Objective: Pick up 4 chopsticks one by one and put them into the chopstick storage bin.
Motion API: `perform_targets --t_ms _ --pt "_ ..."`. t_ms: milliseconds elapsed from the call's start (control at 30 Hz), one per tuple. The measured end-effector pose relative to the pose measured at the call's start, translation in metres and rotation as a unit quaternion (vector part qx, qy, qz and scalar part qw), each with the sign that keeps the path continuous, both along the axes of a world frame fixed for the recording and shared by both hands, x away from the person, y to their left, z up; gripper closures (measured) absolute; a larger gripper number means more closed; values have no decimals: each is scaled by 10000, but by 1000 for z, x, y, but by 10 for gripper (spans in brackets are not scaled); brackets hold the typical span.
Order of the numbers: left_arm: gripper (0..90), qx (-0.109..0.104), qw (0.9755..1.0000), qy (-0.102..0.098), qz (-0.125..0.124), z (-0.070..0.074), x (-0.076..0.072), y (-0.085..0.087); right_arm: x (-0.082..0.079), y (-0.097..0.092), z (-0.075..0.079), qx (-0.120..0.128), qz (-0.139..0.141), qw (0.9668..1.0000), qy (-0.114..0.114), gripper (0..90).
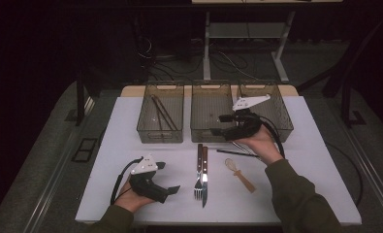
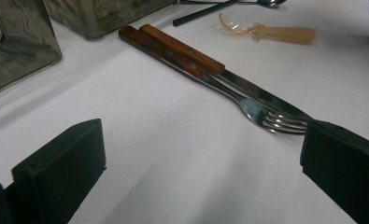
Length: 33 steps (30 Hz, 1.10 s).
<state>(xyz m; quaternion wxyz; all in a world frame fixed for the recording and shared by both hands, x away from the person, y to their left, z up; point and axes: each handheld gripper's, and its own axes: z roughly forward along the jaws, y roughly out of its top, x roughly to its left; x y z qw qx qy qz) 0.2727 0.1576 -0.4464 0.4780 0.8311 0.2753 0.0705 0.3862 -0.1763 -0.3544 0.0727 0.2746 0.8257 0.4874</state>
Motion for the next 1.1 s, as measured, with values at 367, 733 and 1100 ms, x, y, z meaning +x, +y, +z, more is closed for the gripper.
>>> perform_targets --t_ms 367,733,1100 --pt "0 54 9999 -87 -28 0 0 -1 -23 -30 -12 -46 108 9999 -111 310" --pt "0 138 9998 -142 24 3 -3 -3 -37 -59 -26 -56 81 9999 76 332" --pt "0 132 9997 -181 12 5 -3 -1 -43 -94 -40 -388 -230 9980 444 396"
